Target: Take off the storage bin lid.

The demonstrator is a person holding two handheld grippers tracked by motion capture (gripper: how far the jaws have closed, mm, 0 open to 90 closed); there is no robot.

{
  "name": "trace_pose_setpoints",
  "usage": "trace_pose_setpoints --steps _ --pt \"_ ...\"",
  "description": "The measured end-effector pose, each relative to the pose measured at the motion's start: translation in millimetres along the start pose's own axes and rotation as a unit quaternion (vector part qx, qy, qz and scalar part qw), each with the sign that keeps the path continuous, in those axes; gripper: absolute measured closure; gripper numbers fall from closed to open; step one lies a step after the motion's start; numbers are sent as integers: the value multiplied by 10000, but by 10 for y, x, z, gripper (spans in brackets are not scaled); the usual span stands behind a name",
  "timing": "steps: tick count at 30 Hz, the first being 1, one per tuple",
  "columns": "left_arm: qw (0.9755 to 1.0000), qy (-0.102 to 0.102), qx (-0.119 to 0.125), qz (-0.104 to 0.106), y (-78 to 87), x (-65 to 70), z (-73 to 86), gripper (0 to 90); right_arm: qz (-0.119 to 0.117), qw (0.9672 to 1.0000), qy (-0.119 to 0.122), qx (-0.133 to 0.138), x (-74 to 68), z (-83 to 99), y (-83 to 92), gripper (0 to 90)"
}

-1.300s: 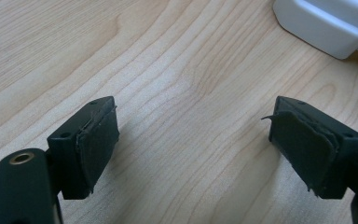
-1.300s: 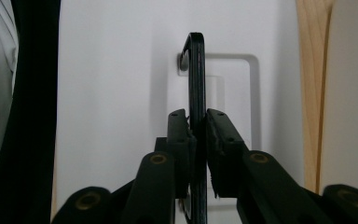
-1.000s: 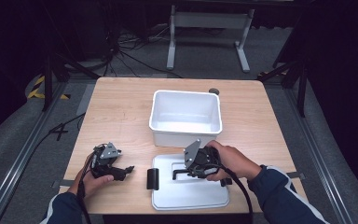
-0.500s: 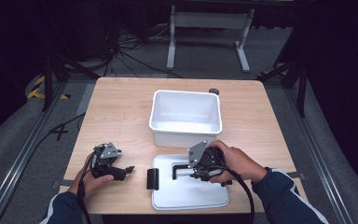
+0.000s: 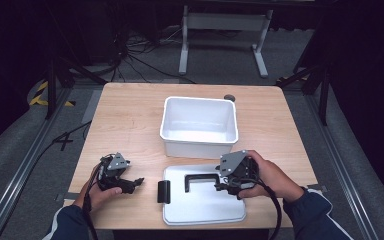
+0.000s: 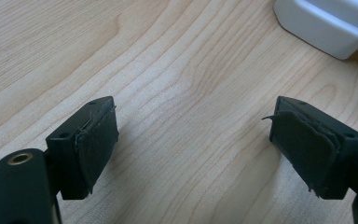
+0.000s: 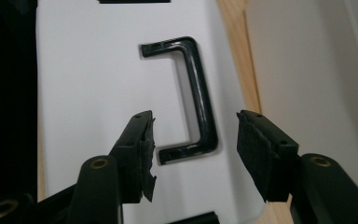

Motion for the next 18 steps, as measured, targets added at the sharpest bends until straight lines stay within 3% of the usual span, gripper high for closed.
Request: trace_pose_setpoints --steps 2,11,18 --pt "10000 -2 0 0 0 0 0 154 87 9998 -152 53 32 68 60 457" --pt "10000 -4 -3 21 -2 -1 -1 153 483 9979 -425 -53 107 431 211 447" --pt "10000 0 1 -4 -1 0 0 152 735 9951 -649 104 144 681 315 430"
Point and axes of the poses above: each handheld gripper's, and its own axes: y roughly backward along the jaws, z roughly out of its underside, x roughly to its right, the point moved 5 cm from there along -y, roughly forward along the jaws, and after that the axes turned 5 degrees about y, right-handed, at the moved point
